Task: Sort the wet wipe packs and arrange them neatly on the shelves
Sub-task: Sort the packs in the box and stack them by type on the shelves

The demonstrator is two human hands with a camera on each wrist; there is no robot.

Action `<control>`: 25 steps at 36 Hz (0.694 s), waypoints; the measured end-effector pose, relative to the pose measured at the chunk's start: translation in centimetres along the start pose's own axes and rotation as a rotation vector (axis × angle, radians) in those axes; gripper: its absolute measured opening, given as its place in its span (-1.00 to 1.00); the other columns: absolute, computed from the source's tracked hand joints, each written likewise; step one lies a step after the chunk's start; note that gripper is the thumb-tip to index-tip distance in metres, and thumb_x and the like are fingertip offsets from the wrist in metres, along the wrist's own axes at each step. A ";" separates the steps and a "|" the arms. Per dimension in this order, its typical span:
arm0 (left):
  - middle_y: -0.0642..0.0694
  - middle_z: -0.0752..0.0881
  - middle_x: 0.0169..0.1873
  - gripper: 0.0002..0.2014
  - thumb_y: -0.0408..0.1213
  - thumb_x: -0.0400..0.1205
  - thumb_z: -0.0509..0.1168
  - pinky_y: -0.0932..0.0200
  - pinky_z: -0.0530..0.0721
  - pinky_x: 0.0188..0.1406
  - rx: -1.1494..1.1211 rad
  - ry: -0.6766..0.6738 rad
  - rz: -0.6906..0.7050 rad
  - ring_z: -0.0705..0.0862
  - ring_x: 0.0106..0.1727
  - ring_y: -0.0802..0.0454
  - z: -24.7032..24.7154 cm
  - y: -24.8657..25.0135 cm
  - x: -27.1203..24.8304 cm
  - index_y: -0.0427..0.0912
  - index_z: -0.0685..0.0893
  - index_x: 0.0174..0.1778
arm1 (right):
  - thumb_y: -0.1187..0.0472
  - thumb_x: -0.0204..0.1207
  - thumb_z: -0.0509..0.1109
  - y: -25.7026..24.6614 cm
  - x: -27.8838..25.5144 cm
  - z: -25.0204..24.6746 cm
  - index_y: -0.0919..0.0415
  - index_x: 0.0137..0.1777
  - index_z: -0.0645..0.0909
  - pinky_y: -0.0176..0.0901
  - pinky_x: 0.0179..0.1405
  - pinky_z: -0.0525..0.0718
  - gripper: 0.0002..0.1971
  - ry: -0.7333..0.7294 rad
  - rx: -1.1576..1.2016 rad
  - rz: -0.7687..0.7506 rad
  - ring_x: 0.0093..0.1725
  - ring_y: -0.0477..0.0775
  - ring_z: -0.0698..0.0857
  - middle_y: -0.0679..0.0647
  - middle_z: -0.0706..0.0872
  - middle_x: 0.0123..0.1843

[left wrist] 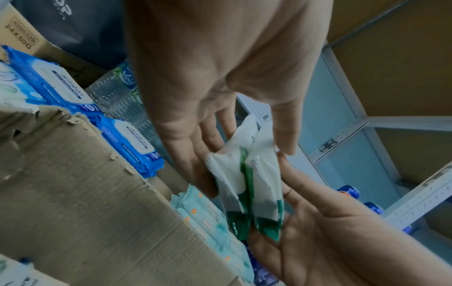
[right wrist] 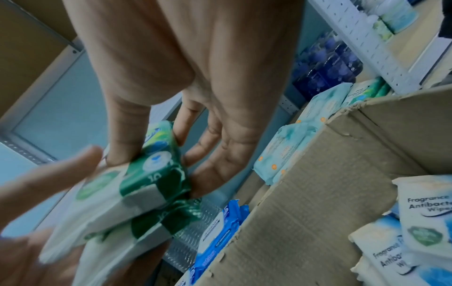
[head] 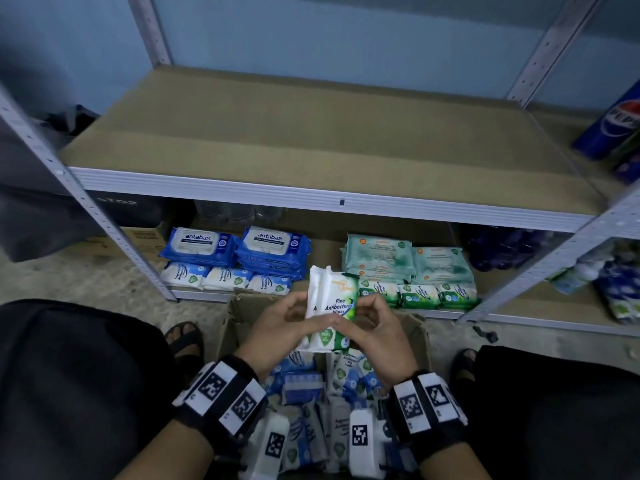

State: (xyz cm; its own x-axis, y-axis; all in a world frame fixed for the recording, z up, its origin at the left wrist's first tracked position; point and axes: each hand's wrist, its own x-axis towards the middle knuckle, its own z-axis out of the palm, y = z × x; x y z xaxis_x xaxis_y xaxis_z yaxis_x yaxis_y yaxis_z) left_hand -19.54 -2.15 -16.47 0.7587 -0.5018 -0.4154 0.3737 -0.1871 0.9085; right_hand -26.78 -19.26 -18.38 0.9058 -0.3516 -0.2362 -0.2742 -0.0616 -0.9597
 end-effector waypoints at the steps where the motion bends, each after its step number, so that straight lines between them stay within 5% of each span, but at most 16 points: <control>1: 0.07 0.81 0.09 -0.48 -0.01 0.36 0.61 0.12 0.68 -0.03 0.010 -0.002 -0.006 0.78 0.11 0.07 -0.1 -0.3 0.2 0.11 0.68 0.24 | -0.09 0.28 0.65 0.1 0.0 0.0 0.11 0.01 0.55 -0.15 0.08 0.69 -0.54 -0.019 -0.011 0.028 0.02 -0.15 0.70 -0.09 0.73 -0.05; 5: -0.01 0.82 0.09 -0.56 -0.31 0.45 0.58 0.03 0.73 0.07 0.083 -0.069 -0.090 0.78 0.13 -0.04 -0.9 -2.1 1.4 0.01 0.71 0.24 | 0.27 0.35 0.62 2.0 0.7 -1.2 0.26 0.16 0.59 0.02 -0.11 0.77 -0.60 -0.090 0.355 0.271 0.00 0.14 0.78 0.18 0.74 0.10; 9: -0.06 0.80 0.12 -0.58 -0.39 0.51 0.53 0.17 0.73 0.13 0.238 -0.224 -0.205 0.77 0.14 0.00 -1.1 -4.9 2.3 -0.07 0.71 0.28 | 0.50 0.34 0.58 4.7 1.2 -2.7 0.05 0.38 0.54 0.02 -0.01 0.77 -0.36 -0.149 0.257 0.380 0.17 0.06 0.76 0.03 0.67 0.33; 11: -0.03 0.80 0.14 -0.58 -0.37 0.51 0.54 0.08 0.70 0.24 0.300 -0.325 -0.258 0.77 0.16 0.01 -0.8 -6.6 2.8 -0.06 0.71 0.29 | 0.34 0.30 0.68 5.3 0.9 -2.5 -0.07 0.33 0.57 0.02 0.08 0.76 -0.36 -0.268 0.072 0.434 0.19 -0.03 0.74 -0.06 0.66 0.35; 14: 0.03 0.81 0.13 -0.63 -0.36 0.50 0.55 0.03 0.67 0.32 0.351 -0.406 -0.340 0.76 0.19 0.04 -0.3 -8.8 3.7 0.02 0.76 0.20 | -0.20 -0.03 0.79 7.5 0.7 -1.9 -0.08 0.24 0.70 0.05 0.20 0.70 -0.23 -0.373 -0.208 0.465 0.17 -0.12 0.71 -0.11 0.73 0.29; 15: 0.04 0.81 0.12 -0.65 -0.34 0.48 0.56 0.01 0.65 0.35 0.367 -0.419 -0.368 0.75 0.20 0.04 -0.2 -9.5 4.0 0.05 0.77 0.15 | -0.22 -0.01 0.77 8.3 0.6 -1.7 -0.05 0.19 0.72 0.08 0.21 0.70 -0.28 -0.379 -0.257 0.463 0.13 -0.13 0.71 -0.13 0.76 0.23; 18: 0.08 0.79 0.18 -0.60 -0.29 0.48 0.58 0.06 0.65 0.34 0.421 -0.477 -0.433 0.73 0.21 0.10 0.2 -11.2 5.1 -0.01 0.76 0.24 | 0.13 0.29 0.72 9.0 0.3 -1.3 0.00 -0.03 0.68 0.11 0.24 0.70 -0.68 -0.363 -0.309 0.502 0.08 -0.10 0.68 -0.13 0.73 0.07; 22: -0.01 0.70 0.15 -0.46 -0.35 0.53 0.52 0.49 0.61 -0.13 0.610 -0.522 -0.447 0.65 -0.04 0.27 0.7 -13.0 6.5 -0.14 0.60 0.45 | 0.04 0.39 0.66 11.4 0.8 -1.6 0.23 0.48 0.53 0.02 0.40 0.58 -0.31 -0.421 -0.564 0.556 0.43 0.12 0.56 0.10 0.57 0.47; 25: -0.11 0.68 0.30 -0.52 -0.35 0.56 0.47 0.29 0.59 0.19 0.860 -0.414 -0.339 0.67 0.21 0.05 0.6 -14.0 8.3 -0.16 0.61 0.43 | -0.08 0.43 0.60 12.8 1.1 -2.2 0.17 0.63 0.36 -0.09 0.44 0.52 -0.17 -0.491 -0.720 0.568 0.51 0.12 0.50 0.08 0.46 0.59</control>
State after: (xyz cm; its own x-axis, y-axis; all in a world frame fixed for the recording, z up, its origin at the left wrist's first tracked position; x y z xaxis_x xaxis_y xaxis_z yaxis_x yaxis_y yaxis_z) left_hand -18.83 -4.20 -32.59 0.3783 -0.5322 -0.7574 -0.1004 -0.8370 0.5380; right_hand -29.98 -22.46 -30.58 0.5703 -0.0947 -0.8159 -0.6835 -0.6056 -0.4075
